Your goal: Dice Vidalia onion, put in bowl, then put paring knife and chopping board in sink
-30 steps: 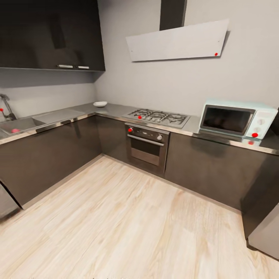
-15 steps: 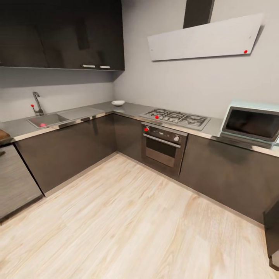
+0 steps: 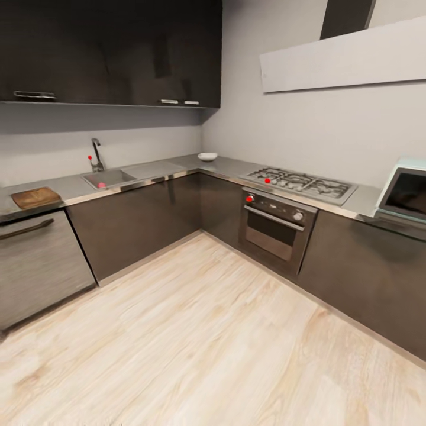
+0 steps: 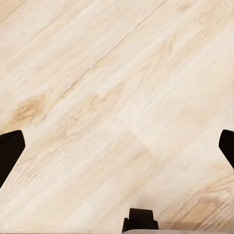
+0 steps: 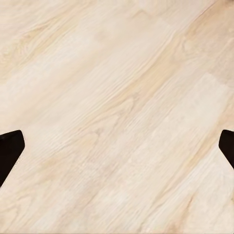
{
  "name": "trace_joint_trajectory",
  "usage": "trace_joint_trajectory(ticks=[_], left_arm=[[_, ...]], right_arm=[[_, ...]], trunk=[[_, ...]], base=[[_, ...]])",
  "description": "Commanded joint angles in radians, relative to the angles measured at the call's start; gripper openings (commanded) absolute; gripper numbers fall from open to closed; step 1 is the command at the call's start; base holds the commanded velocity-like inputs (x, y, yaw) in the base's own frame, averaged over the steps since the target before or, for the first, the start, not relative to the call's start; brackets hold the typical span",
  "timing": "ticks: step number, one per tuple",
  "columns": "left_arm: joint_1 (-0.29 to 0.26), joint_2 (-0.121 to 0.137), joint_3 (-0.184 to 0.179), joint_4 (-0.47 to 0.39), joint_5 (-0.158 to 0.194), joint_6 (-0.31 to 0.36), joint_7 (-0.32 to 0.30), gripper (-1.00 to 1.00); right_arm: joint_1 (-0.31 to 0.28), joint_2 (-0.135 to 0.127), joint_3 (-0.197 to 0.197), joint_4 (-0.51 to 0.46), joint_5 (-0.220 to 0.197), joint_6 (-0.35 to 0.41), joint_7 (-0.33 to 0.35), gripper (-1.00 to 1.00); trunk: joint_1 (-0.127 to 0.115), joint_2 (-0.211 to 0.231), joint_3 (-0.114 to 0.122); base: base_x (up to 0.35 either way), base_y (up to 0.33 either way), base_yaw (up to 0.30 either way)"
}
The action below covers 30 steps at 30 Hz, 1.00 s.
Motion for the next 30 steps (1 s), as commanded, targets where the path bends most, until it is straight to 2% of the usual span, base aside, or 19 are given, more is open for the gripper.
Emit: trace_joint_trajectory(ticks=[1, 30], left_arm=[[0.0, 0.0, -0.001, -0.001, 0.0, -0.001, 0.002, 1.0], [0.0, -0.001, -0.001, -0.001, 0.0, -0.001, 0.002, 1.0]], right_arm=[[0.0, 0.0, 0.001, 0.001, 0.001, -0.003, -0.003, 1.0], [0.0, 0.0, 0.001, 0.001, 0.001, -0.003, -0.003, 1.0]], trunk=[[0.0, 0.0, -0.001], [0.0, 0.0, -0.001]], base=[[0.0, 0.0, 0.281], [0.0, 0.0, 0.281]])
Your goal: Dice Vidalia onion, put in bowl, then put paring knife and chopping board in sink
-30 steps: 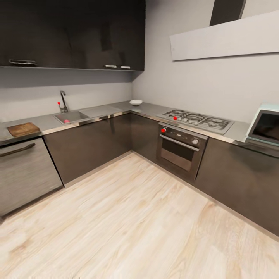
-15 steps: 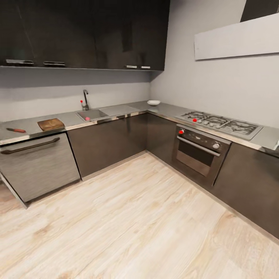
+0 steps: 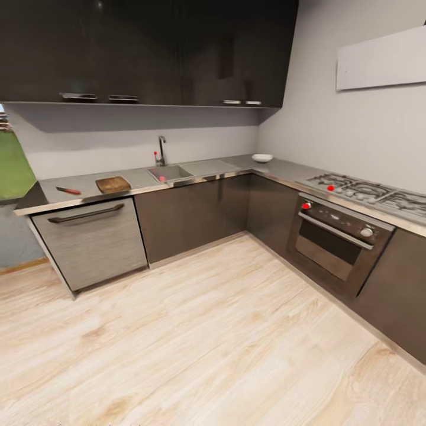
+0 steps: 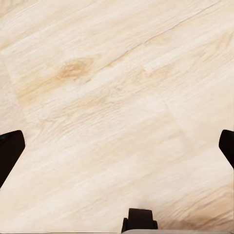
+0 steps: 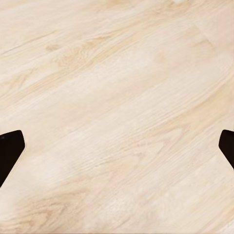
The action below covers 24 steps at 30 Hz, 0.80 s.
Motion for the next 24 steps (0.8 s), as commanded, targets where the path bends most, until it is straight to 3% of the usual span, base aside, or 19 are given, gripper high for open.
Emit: trace_joint_trajectory(ticks=[1, 24], left_arm=[[0.0, 0.0, 0.0, -0.001, 0.0, -0.001, 0.002, 1.0], [0.0, 0.0, 0.0, -0.001, 0.0, -0.001, 0.002, 1.0]], right_arm=[[0.0, 0.0, 0.001, 0.001, 0.001, -0.003, -0.003, 1.0], [0.0, -0.002, 0.001, 0.001, 0.001, -0.003, -0.003, 1.0]], trunk=[[0.0, 0.0, -0.001], [0.0, 0.0, -0.001]], base=[[0.0, 0.0, 0.281], [0.0, 0.0, 0.281]])
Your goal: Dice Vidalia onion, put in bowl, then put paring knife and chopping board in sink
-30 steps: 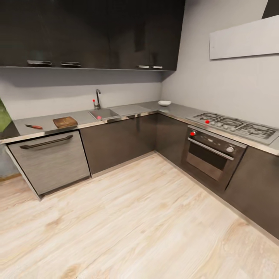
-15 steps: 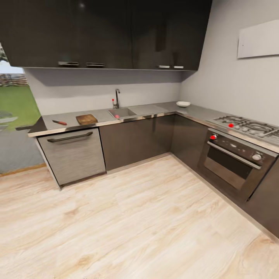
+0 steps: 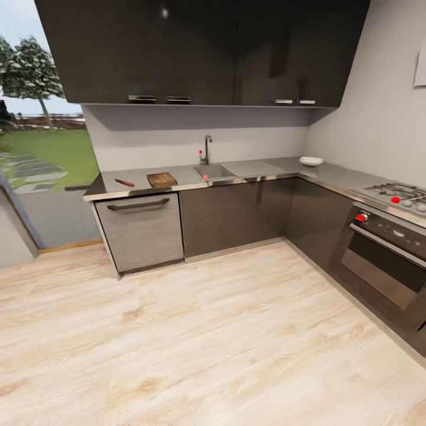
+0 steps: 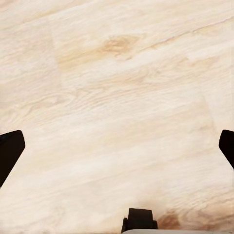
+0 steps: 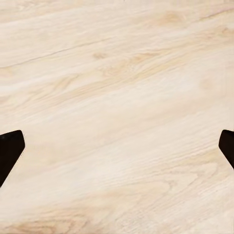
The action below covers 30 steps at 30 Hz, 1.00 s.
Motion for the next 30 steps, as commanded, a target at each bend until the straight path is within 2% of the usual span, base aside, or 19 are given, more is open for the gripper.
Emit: trace_joint_trajectory(ticks=[1, 16, 20, 30], left_arm=[[0.0, 0.0, 0.0, -0.001, 0.0, -0.001, 0.002, 1.0], [0.0, 0.0, 0.0, -0.002, 0.0, -0.001, 0.002, 1.0], [0.0, 0.0, 0.001, -0.002, 0.0, 0.0, 0.002, 1.0], [0.0, 0.0, 0.001, -0.002, 0.0, 0.0, 0.002, 1.0]], right_arm=[[0.0, 0.0, 0.001, 0.001, 0.001, -0.003, -0.003, 1.0], [0.0, 0.0, 0.001, 0.001, 0.001, -0.003, -0.003, 1.0], [0.0, 0.0, 0.001, 0.0, 0.001, -0.003, -0.003, 1.0], [0.0, 0.0, 0.002, -0.001, 0.001, -0.003, -0.002, 1.0]], trunk=[[0.0, 0.0, -0.001], [0.0, 0.0, -0.001], [0.0, 0.0, -0.001], [0.0, 0.0, -0.001]], base=[[0.0, 0.0, 0.281], [0.001, -0.004, 0.281], [0.146, -0.157, 0.22], [0.248, -0.234, 0.086]])
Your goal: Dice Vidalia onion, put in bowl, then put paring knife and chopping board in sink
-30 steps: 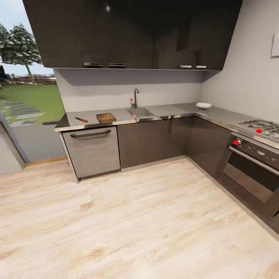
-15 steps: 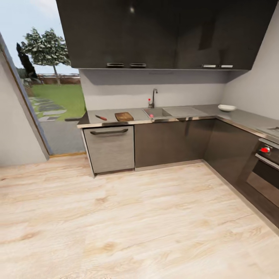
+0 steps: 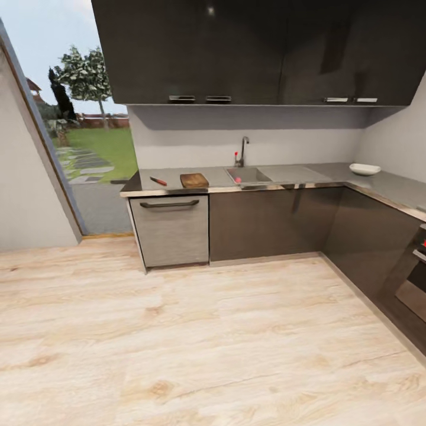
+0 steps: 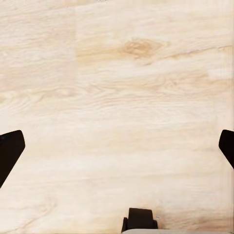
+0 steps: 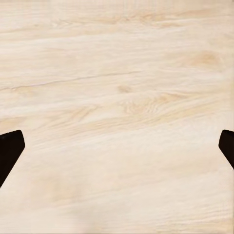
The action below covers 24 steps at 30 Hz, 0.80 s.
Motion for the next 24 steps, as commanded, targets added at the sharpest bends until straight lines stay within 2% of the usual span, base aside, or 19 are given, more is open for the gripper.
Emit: trace_joint_trajectory(ticks=[1, 16, 24], left_arm=[[0.0, 0.0, 0.0, -0.002, 0.0, -0.001, 0.002, 1.0], [0.0, 0.0, 0.0, 0.0, 0.002, -0.001, 0.002, 1.0], [0.0, 0.0, 0.0, 0.006, 0.001, -0.001, 0.002, 1.0]], right_arm=[[-0.001, 0.0, 0.001, 0.001, 0.001, -0.003, -0.003, 1.0], [-0.001, 0.0, 0.0, 0.001, 0.001, -0.003, -0.003, 1.0], [-0.001, 0.0, 0.001, 0.001, 0.001, -0.003, -0.003, 1.0]], trunk=[[0.0, 0.0, -0.001], [0.0, 0.0, -0.001], [0.0, 0.0, -0.001]], base=[[0.256, -0.239, 0.217], [0.256, -0.237, 0.241], [0.256, -0.23, 0.058]])
